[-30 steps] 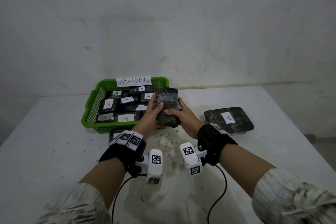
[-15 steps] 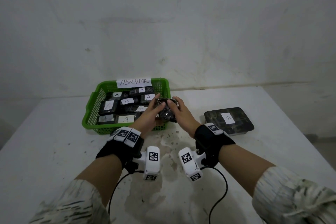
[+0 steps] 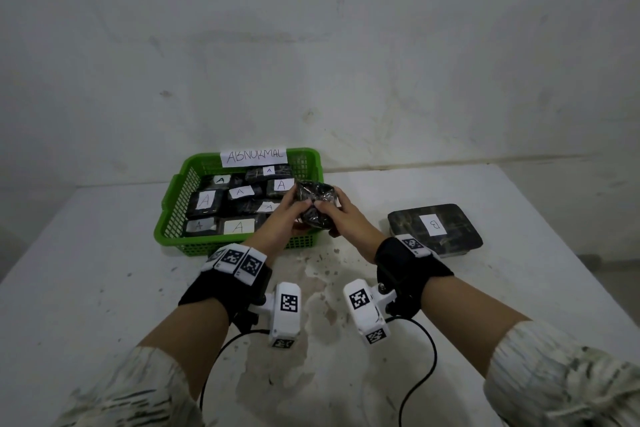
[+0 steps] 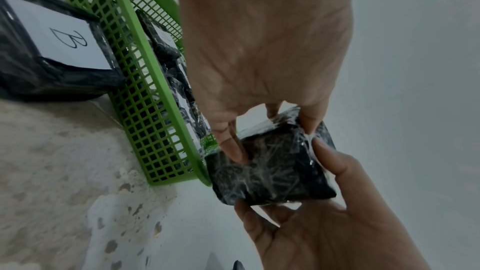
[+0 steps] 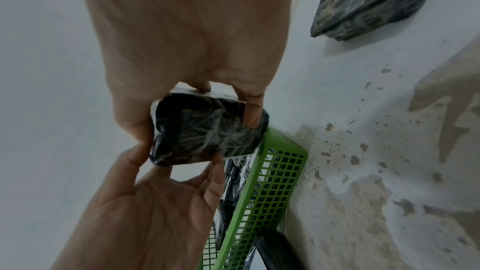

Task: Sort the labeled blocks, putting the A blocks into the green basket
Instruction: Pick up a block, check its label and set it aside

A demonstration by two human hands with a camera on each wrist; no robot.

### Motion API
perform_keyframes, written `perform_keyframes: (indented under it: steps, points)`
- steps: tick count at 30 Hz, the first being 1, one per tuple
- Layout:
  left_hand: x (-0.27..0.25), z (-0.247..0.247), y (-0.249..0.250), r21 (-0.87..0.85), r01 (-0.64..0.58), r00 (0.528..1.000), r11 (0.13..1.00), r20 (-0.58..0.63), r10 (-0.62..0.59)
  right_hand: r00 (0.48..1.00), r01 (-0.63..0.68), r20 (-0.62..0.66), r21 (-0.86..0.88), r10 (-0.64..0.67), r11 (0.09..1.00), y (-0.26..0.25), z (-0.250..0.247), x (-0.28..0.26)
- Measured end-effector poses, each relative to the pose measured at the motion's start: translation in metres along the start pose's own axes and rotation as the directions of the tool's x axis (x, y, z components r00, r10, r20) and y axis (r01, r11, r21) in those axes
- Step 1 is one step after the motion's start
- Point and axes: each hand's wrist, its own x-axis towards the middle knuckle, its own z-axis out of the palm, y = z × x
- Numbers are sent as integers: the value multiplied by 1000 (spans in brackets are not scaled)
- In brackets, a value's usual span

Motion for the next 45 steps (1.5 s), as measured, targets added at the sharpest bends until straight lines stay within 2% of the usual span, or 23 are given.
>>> perform_keyframes:
  steps: [3, 7, 11, 13, 15, 18, 20, 24, 27, 29, 31, 35, 38, 41, 45]
  points:
    - [1, 0, -1, -4, 10, 999, 1000, -38, -10, 998, -15, 58, -31, 17, 999, 1, -1, 0]
    - [3, -2, -1, 79, 13, 997, 997, -73, -7, 999, -36, -8, -22, 36, 999, -2, -3, 1]
    - [1, -9, 5, 61, 43, 996, 997, -87, -37, 996, -84, -34, -94, 81, 992, -7, -13, -1]
    - [-1, -11, 9, 119, 30, 994, 992, -108, -17, 988, -150, -38, -95, 147, 984, -13, -20, -2]
    - [-1, -13, 9, 237, -33, 995, 971, -88, 55, 977, -209, -65, -88, 204, 974, -14, -26, 0]
    - [-4, -16, 3, 358, -120, 993, 926, 28, 118, 945, -314, -88, 38, 316, 949, -14, -31, 6]
    - [-3, -16, 0, 373, -145, 990, 916, 55, 134, 937, -340, -28, 143, 348, 929, -14, -33, 5]
    - [-1, -8, 2, 357, -157, 987, 921, 38, 154, 933, -351, 37, 306, 358, 885, -13, -34, 3]
    - [0, -6, 6, 359, -124, 989, 925, -31, 144, 925, -376, 93, 356, 368, 855, -14, -31, 0]
    - [2, -6, 8, 300, -55, 990, 952, -104, 90, 938, -347, 111, 293, 329, 891, -12, -28, -1]
    - [2, -5, 12, 245, -6, 986, 969, -161, 46, 970, -240, 82, 172, 229, 955, -8, -25, -3]
    - [2, -6, 15, 308, -1, 979, 951, -192, 64, 998, -9, 56, 3, 9, 1000, -1, -17, -5]
    - [-1, -4, 16, 332, -35, 985, 943, -147, 88, 994, 82, -74, -32, -84, 996, 0, -11, 0]
    - [0, -1, 18, 273, -34, 989, 961, -130, 72, 973, 121, -184, -111, -140, 986, 1, -9, 5]
    - [3, 4, 21, 176, 9, 992, 984, -128, 14, 959, 157, -200, -210, -199, 965, 0, -10, 5]
